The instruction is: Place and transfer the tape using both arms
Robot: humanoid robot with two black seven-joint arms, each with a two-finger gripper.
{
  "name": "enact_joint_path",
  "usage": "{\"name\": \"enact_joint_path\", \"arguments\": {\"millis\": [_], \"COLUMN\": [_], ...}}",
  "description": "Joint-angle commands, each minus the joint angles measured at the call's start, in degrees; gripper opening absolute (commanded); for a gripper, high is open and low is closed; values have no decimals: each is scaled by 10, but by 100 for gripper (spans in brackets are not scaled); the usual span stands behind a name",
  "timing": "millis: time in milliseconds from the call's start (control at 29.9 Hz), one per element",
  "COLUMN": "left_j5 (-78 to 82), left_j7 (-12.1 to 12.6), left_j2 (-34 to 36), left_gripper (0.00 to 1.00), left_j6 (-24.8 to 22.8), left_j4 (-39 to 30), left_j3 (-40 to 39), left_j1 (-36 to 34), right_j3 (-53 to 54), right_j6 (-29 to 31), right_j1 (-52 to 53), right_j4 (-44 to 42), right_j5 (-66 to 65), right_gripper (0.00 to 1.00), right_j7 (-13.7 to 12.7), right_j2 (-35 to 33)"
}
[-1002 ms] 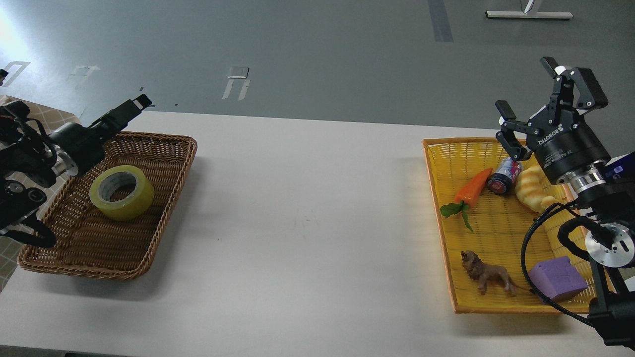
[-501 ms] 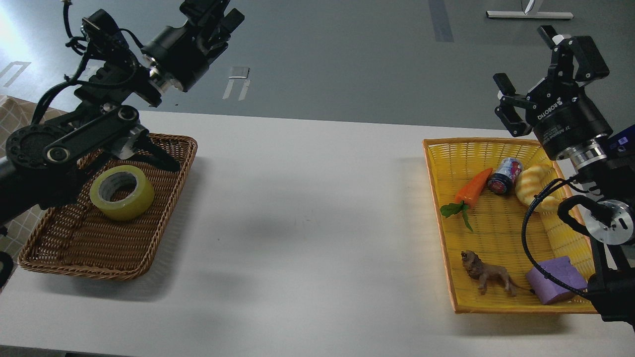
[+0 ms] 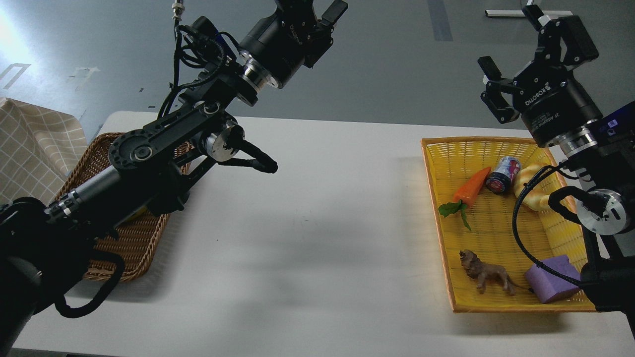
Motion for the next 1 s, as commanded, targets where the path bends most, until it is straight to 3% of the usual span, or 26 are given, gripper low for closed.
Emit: {"name": "enact_joint_path", "arguments": {"millis": [0, 167, 301, 601, 969], "left_j5": [0, 1, 0, -14, 0], "left_j7": [2, 3, 3, 8, 12], "left_j2": [-17, -41, -71, -76, -85], "left_gripper": [98, 98, 98, 98, 98], "left_j6": [-24, -40, -40, -79, -73], "left_j4": [-24, -83, -85, -130, -131], "left_j3": [-47, -90, -160, -200, -203], "left_j1": [34, 121, 160, 192, 233], "right_j3": [-8, -17, -27, -50, -69], "right_j6": [0, 0, -1, -1, -1], "right_j1": [17, 35, 43, 73, 104], "right_j4": [4, 11, 11, 16, 1], "right_j5": [0, 0, -1, 0, -1], "right_gripper": [100, 100, 100, 100, 100], "right_j7": [0, 1, 0, 1, 1], "right_j2": [2, 34, 61, 82, 83]}}
